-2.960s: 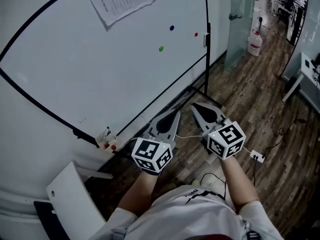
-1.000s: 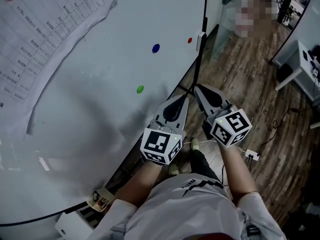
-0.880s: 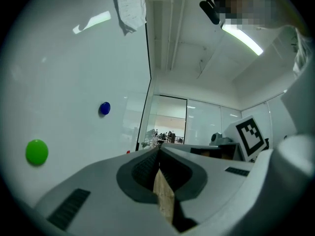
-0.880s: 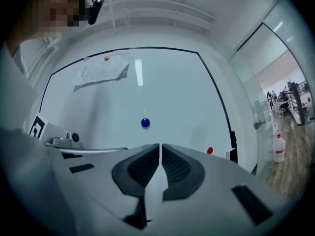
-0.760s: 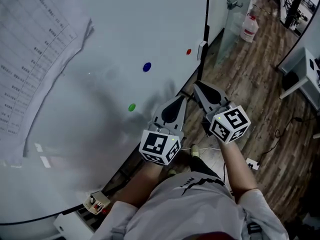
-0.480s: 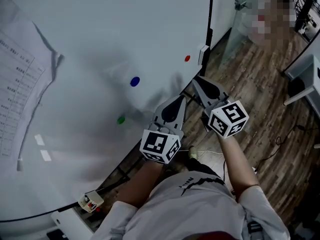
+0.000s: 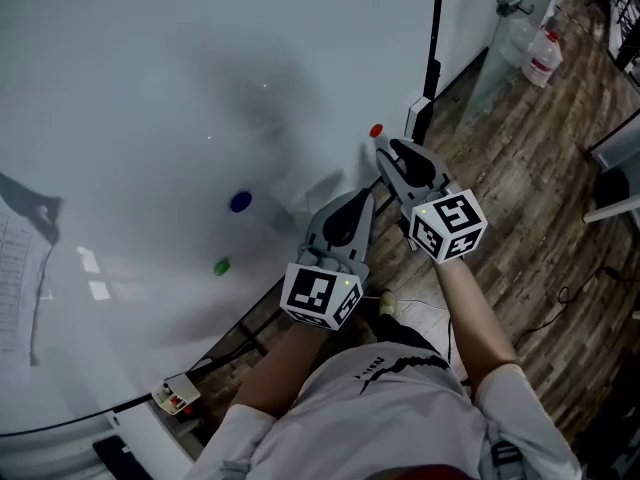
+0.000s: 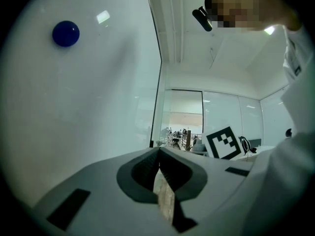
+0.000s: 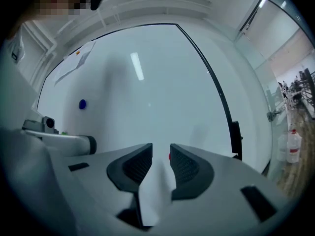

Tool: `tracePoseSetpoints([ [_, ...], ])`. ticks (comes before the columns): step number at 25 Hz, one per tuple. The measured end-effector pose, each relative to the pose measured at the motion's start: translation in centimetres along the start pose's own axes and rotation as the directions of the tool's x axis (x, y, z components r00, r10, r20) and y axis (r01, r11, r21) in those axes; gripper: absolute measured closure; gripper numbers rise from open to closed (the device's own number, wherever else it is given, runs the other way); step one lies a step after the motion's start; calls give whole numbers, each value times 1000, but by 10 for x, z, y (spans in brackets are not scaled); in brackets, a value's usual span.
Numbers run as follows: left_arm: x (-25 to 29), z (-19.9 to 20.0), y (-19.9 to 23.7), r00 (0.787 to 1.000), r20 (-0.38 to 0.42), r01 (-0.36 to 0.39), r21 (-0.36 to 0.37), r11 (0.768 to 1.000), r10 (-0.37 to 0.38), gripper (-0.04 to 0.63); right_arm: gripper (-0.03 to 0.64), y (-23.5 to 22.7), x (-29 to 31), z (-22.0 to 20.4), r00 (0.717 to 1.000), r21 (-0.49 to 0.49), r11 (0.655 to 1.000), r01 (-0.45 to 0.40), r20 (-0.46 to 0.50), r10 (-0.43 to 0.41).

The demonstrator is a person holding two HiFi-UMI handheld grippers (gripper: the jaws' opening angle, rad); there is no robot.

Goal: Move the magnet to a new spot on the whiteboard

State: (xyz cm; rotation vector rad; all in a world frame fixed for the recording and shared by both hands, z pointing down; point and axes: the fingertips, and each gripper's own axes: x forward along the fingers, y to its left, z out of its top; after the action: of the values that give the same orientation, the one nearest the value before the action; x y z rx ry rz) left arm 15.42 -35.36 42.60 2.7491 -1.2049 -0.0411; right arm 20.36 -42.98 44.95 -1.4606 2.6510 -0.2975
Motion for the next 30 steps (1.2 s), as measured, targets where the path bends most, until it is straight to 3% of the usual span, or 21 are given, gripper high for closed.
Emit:
tracePoseSetpoints([
  [11, 18, -15, 14, 998, -32, -53, -10, 999, 52, 583, 486, -32, 36, -28, 999, -3, 1000, -9, -33, 9],
  [30, 19, -12, 22, 997, -31, -68, -17, 998, 68, 583, 488, -33, 46, -32, 999, 15, 1000, -17, -29, 18],
])
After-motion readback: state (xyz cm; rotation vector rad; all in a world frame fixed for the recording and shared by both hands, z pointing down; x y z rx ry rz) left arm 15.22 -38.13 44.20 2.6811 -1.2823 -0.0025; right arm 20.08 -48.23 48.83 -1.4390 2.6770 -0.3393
